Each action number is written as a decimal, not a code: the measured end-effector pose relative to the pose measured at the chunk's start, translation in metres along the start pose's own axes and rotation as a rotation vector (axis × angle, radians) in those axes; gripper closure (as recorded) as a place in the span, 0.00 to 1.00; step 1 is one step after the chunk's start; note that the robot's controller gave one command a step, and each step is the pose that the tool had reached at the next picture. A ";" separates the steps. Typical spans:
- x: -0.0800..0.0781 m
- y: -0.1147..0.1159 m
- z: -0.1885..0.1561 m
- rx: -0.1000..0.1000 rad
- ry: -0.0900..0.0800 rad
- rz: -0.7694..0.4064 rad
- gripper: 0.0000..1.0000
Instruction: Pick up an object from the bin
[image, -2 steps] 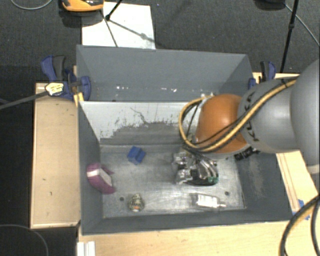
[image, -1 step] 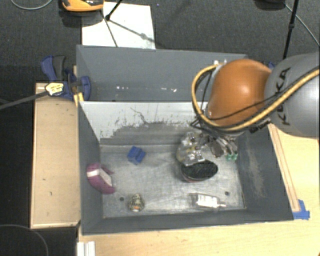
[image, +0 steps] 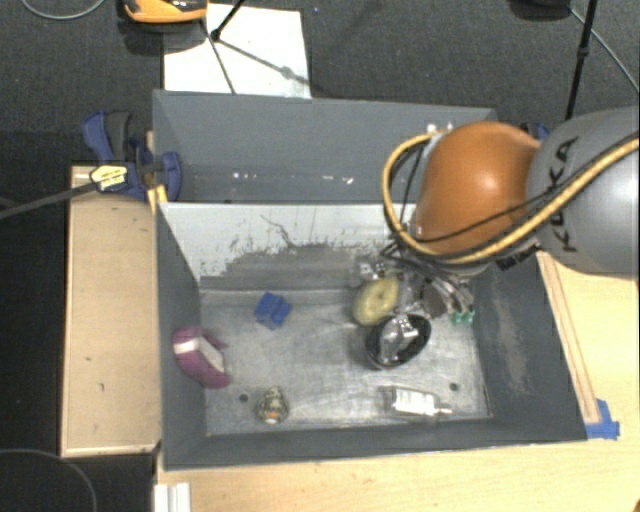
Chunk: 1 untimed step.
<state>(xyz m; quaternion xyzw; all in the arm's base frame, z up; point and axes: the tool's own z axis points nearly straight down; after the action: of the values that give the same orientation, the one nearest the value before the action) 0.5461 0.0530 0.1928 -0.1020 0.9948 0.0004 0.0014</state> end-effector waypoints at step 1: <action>-0.002 -0.081 0.066 0.003 0.005 0.094 0.00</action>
Offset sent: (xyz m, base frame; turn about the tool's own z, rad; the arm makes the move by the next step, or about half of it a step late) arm 0.0189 -0.0739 -0.0629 0.0844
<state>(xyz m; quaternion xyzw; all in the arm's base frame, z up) 0.5649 -0.0260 0.1267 -0.0553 0.9985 -0.0011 -0.0011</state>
